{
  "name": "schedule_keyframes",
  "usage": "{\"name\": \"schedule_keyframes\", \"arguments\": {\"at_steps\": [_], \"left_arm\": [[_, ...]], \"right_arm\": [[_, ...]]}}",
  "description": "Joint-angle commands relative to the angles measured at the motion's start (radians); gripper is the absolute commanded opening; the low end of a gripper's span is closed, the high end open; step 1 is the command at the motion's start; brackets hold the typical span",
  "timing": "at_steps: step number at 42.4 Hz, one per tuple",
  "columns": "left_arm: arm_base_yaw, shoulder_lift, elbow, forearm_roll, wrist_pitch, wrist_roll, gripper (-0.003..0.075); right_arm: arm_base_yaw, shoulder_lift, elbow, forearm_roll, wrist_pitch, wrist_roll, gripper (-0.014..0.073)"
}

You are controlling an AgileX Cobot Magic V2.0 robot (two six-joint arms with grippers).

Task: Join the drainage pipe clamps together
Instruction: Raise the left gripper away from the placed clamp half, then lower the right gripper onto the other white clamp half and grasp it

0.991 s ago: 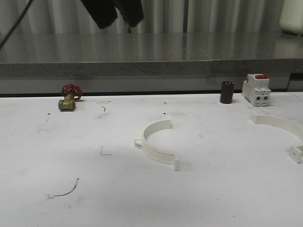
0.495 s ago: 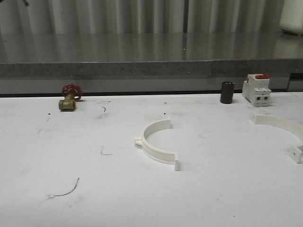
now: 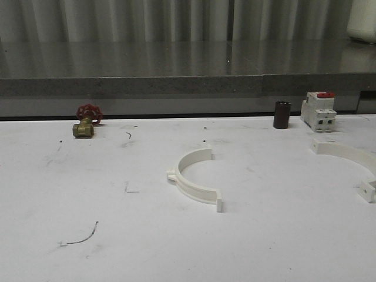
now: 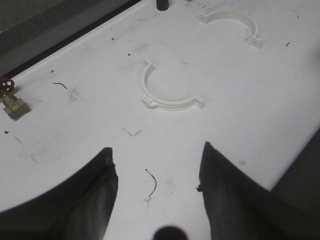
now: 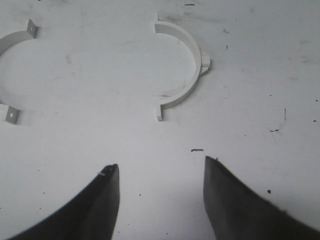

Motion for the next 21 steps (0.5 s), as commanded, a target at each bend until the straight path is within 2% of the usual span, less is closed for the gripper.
{"name": "schedule_keyframes", "arguments": {"at_steps": [1,12,21], "left_arm": [[0.0,-0.004,-0.024,-0.012,-0.066,-0.003,0.0368],[0.0,-0.004,-0.023,-0.012,-0.066,-0.003,0.0368],[0.0,-0.004,-0.023,-0.012,-0.066,-0.003,0.0368]], "right_arm": [[-0.007,-0.001,-0.031,0.006,-0.064,-0.006,0.0416],[-0.007,0.033,-0.042,0.005,-0.038,-0.008,0.0416],[-0.016,0.218,-0.169,-0.047,0.078,-0.007,0.0416]]}}
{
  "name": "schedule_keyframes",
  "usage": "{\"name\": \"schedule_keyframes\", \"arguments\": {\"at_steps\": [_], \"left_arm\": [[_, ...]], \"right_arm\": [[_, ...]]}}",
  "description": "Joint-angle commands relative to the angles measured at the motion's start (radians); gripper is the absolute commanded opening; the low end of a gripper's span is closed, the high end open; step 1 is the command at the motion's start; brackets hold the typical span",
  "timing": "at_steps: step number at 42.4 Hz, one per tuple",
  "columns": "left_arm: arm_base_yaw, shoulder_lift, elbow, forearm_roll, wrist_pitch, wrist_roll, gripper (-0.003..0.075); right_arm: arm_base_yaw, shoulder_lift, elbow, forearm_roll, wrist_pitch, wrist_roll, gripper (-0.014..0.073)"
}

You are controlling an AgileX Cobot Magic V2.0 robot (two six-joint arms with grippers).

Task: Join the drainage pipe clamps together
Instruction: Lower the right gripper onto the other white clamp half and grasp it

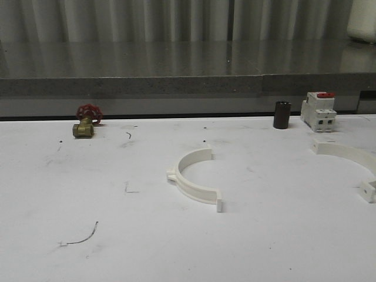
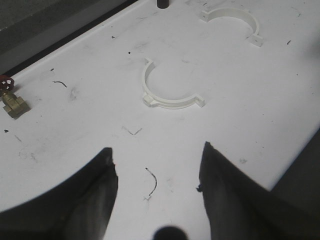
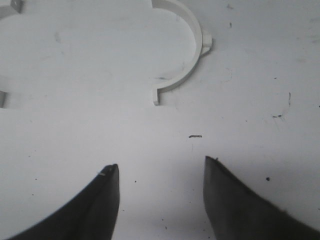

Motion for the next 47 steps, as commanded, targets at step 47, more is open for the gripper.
{"name": "schedule_keyframes", "arguments": {"at_steps": [47], "left_arm": [[0.0,-0.004,-0.025,-0.014,-0.066,-0.003,0.0368]], "right_arm": [[-0.093,0.872,-0.551,0.028,-0.064,-0.025,0.0415]]}}
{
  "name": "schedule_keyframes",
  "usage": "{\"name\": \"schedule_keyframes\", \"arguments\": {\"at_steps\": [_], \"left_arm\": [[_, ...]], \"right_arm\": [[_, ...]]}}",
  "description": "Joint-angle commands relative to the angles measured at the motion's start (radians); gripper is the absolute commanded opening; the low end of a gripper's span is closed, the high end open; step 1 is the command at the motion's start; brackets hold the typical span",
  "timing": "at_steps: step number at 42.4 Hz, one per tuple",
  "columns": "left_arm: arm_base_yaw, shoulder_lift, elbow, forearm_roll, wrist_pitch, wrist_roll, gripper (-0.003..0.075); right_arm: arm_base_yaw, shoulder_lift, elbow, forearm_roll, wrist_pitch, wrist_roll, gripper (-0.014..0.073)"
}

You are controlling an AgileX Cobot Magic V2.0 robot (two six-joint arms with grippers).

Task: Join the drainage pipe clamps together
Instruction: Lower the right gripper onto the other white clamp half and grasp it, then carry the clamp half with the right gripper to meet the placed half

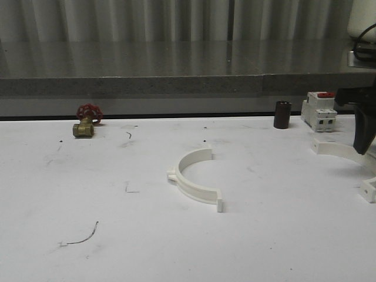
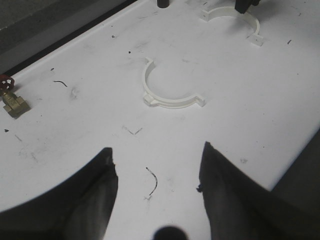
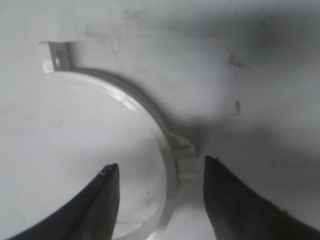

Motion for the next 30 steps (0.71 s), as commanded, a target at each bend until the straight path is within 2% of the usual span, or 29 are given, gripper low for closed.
{"name": "schedule_keyframes", "arguments": {"at_steps": [1,16,27,30], "left_arm": [[0.0,-0.004,-0.027,-0.014,-0.066,-0.004,0.0368],[0.0,-0.004,-0.027,-0.014,-0.066,-0.004,0.0368],[0.0,-0.004,-0.027,-0.014,-0.066,-0.004,0.0368],[0.0,-0.004,-0.027,-0.014,-0.066,-0.004,0.0368]], "right_arm": [[-0.001,-0.016,-0.048,-0.029,-0.02,-0.014,0.0415],[0.001,0.01,-0.055,-0.062,-0.012,-0.014,0.0402],[0.001,0.011,-0.055,-0.059,0.008,-0.014,0.0184],[0.001,0.011,-0.055,-0.059,0.012,-0.014,0.0155]]}}
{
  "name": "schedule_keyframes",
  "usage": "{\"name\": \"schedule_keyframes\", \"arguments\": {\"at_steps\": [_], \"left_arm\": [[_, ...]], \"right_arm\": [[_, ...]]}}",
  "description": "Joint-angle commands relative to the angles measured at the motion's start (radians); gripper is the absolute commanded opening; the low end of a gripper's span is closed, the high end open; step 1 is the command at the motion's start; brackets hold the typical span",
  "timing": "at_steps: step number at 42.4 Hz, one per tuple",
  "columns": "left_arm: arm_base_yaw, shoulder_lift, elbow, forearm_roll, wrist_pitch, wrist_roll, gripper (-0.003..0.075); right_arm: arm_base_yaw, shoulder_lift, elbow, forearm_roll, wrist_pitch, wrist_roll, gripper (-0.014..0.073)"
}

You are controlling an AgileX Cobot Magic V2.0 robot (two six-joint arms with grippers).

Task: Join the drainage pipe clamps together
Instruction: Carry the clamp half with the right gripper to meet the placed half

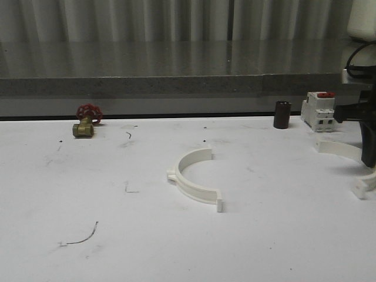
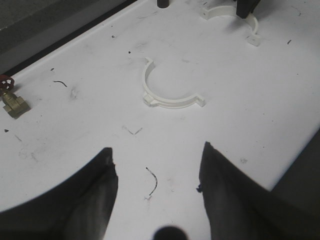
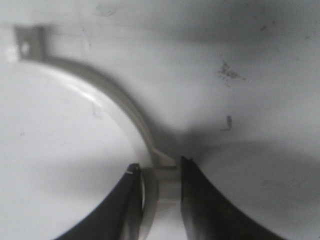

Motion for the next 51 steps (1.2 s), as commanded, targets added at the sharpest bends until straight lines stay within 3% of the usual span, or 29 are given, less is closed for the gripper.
{"name": "schedule_keyframes", "arguments": {"at_steps": [1,22,29,39,51], "left_arm": [[0.0,-0.004,-0.027,-0.014,-0.066,-0.004,0.0368],[0.0,-0.004,-0.027,-0.014,-0.066,-0.004,0.0368],[0.0,-0.004,-0.027,-0.014,-0.066,-0.004,0.0368],[0.0,-0.004,-0.027,-0.014,-0.066,-0.004,0.0368],[0.0,-0.004,-0.027,-0.014,-0.066,-0.004,0.0368]], "right_arm": [[0.001,-0.05,-0.027,-0.006,0.006,-0.007,0.0149],[0.001,-0.053,-0.029,0.001,0.033,-0.007,0.0141],[0.021,-0.085,-0.08,0.034,0.124,-0.006,0.0141],[0.149,-0.18,-0.097,0.056,0.202,0.046,0.0142],[0.361,-0.192,-0.106,-0.012,0.196,0.281,0.0142]]}}
